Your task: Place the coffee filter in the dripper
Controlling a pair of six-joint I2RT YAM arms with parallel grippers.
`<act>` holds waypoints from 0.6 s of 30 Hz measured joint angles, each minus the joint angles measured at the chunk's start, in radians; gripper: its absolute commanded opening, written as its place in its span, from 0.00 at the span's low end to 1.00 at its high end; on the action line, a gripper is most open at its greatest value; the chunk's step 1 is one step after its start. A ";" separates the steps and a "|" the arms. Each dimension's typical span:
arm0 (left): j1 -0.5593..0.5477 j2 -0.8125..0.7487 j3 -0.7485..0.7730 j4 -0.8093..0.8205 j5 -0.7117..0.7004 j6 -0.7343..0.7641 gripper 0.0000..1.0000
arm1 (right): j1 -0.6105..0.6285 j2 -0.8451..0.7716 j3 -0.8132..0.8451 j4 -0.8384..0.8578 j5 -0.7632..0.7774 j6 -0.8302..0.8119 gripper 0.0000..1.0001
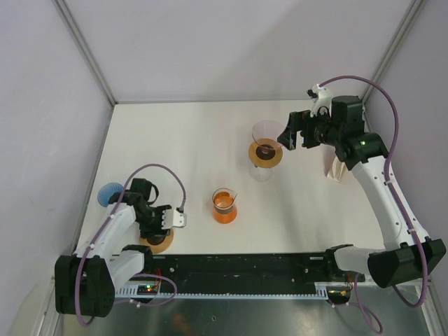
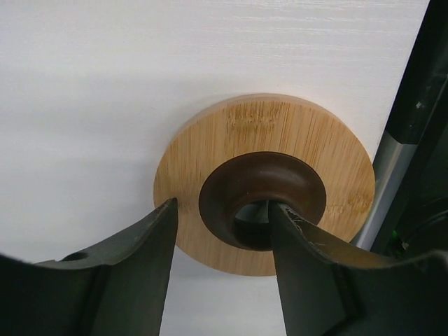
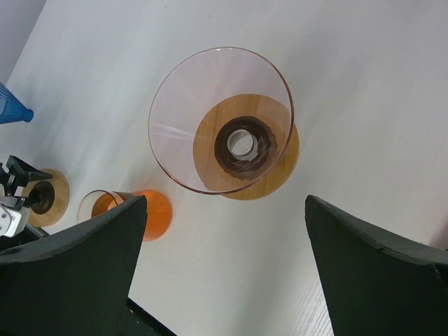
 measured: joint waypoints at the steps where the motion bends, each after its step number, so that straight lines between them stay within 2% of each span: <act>1: 0.000 0.000 -0.006 0.011 0.002 0.000 0.56 | 0.000 0.000 0.000 0.000 0.000 0.000 0.99; 3: 0.000 0.000 -0.014 0.030 0.009 -0.004 0.46 | 0.000 0.000 0.000 0.000 0.000 0.000 0.99; 8: -0.003 0.000 -0.015 0.071 0.045 -0.053 0.10 | 0.000 0.000 0.000 0.000 0.000 0.000 0.99; 9: -0.004 0.000 -0.014 0.073 0.053 -0.071 0.05 | 0.000 0.000 0.000 -0.001 0.000 0.000 0.99; 12: -0.006 0.013 0.011 0.083 0.075 -0.124 0.01 | 0.000 0.000 0.000 0.000 0.001 0.000 0.99; 18: -0.008 0.055 0.171 0.098 0.124 -0.305 0.00 | -0.005 -0.001 -0.002 0.004 0.019 0.010 0.99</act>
